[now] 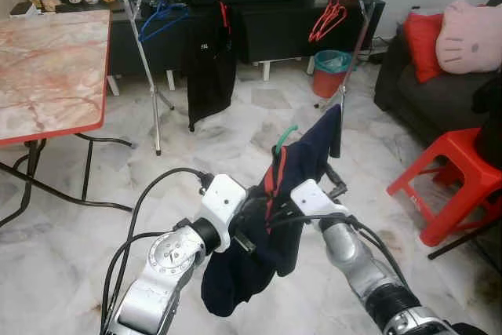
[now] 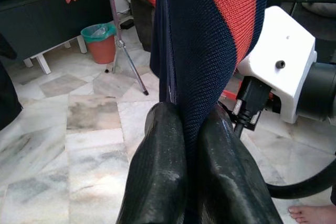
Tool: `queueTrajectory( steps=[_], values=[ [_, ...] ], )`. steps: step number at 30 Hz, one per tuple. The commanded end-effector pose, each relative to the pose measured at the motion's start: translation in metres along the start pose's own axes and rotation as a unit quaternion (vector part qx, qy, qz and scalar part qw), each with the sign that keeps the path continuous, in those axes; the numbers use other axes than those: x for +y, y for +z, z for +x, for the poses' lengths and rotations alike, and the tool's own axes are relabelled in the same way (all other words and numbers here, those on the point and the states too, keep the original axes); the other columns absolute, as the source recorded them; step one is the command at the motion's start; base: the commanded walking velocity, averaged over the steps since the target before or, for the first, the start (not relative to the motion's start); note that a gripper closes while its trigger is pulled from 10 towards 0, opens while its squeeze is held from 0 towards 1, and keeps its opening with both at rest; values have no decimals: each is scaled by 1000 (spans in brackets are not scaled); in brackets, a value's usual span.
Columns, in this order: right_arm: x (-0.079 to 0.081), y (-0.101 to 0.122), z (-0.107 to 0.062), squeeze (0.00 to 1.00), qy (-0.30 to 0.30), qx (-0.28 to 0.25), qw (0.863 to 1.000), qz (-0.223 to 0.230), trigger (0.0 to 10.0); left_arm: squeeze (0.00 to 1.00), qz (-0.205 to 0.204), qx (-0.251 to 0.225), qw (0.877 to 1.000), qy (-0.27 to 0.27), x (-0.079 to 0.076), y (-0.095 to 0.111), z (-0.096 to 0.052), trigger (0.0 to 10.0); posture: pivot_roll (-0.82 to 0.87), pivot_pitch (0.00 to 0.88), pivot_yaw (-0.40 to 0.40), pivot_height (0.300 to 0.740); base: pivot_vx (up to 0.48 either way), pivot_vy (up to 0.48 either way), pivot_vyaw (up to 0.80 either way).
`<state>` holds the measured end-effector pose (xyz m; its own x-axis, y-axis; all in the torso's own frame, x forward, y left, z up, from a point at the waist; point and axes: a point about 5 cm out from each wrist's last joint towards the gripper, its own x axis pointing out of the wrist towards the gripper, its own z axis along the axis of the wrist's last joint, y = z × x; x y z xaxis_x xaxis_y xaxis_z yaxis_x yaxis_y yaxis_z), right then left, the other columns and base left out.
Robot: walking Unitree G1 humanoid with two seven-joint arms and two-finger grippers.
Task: Hang hanger
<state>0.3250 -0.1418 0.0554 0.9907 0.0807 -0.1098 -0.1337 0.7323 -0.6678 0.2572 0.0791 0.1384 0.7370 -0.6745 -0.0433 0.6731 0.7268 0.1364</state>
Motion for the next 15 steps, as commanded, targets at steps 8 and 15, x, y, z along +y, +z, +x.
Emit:
queueTrajectory(
  steps=[8, 15],
  values=[
    [-2, 10, 5, 0, -10, -21, 1000, 5, 0, 0, 8, -11, 1000, -16, -6, 5, -1, 10000, 161, 0, -71, 740, 0, 0, 0],
    [1, 11, 5, 0, -4, -26, 1000, 8, 0, 0, 9, -10, 1000, -17, -4, 6, -1, 10000, 164, 0, -68, 740, 0, 0, 0]
  ],
)
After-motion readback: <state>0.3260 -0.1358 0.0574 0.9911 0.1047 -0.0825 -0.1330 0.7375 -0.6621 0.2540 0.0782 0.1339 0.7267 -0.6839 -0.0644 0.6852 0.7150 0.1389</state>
